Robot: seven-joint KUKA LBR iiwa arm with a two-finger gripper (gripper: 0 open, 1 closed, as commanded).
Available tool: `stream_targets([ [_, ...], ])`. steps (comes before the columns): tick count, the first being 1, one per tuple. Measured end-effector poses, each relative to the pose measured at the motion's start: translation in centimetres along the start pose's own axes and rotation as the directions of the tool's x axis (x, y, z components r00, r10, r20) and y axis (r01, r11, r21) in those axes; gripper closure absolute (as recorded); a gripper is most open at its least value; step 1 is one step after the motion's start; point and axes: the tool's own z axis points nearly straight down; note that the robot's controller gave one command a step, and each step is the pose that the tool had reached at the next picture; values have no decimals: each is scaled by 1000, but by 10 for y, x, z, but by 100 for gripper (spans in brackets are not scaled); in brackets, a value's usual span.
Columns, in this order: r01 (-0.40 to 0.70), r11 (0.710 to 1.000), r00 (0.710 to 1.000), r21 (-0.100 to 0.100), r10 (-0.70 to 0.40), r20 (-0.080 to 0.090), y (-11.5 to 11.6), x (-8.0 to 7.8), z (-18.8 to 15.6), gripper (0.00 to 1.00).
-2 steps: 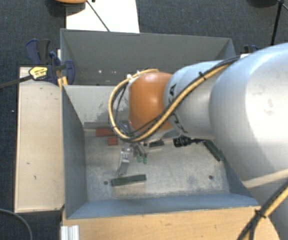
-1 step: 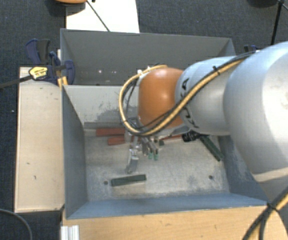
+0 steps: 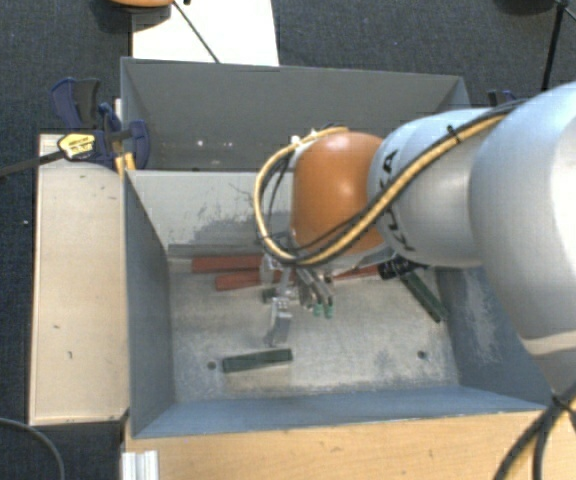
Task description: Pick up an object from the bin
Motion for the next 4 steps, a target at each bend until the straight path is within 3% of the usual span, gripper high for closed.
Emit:
stream_targets([
  [1,-57,998,998,-2,57,3,0,-11,5,0],
  [2,1,1000,1000,0,-1,2,53,-15,9,0],
  [3,-200,980,980,1,200,-2,29,-28,8,100],
  [4,-199,980,980,0,199,-2,30,-28,8,100],
])
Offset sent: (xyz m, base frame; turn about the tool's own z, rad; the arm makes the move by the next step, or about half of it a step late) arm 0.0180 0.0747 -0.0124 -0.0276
